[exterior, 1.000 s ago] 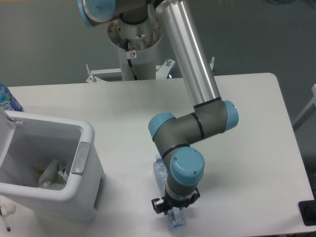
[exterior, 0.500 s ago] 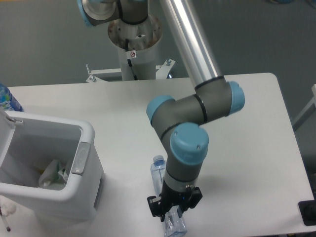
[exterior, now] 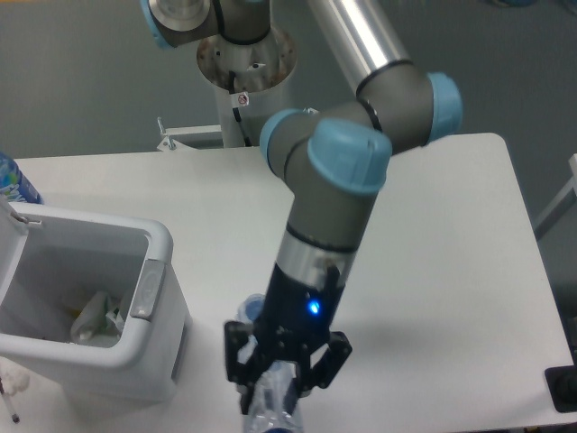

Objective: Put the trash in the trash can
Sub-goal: 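Carry the hanging bottle over the white bin and lower it in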

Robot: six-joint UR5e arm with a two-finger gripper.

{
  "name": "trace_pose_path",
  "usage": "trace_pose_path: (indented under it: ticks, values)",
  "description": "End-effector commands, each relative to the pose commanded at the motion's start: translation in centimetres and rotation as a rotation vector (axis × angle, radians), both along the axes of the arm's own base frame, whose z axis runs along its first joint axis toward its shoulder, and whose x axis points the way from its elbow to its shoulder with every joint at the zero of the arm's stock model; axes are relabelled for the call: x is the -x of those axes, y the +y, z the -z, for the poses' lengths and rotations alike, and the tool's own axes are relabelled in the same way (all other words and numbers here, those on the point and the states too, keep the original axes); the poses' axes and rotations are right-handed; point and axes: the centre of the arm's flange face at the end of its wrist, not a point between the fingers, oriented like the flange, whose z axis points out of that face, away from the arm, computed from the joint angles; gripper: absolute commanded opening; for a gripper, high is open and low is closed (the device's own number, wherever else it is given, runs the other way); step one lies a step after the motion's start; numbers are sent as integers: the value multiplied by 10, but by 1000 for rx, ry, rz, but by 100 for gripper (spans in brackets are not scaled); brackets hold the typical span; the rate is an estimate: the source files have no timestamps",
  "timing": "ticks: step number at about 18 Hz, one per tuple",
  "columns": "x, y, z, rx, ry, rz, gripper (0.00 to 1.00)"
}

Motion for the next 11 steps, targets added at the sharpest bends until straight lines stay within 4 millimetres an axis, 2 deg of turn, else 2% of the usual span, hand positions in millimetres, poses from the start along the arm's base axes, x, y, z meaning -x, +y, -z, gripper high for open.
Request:
trace_pose_path:
  ticks: [3, 5, 6, 11]
  values:
    - [-19, -9, -34, -78, 9, 59, 53]
    - [-36, -9, -49, -121, 2, 102, 53]
    - [-51, -4, -54, -127, 5, 124, 53]
    - [-115, 22, -53, -136, 8, 220, 54]
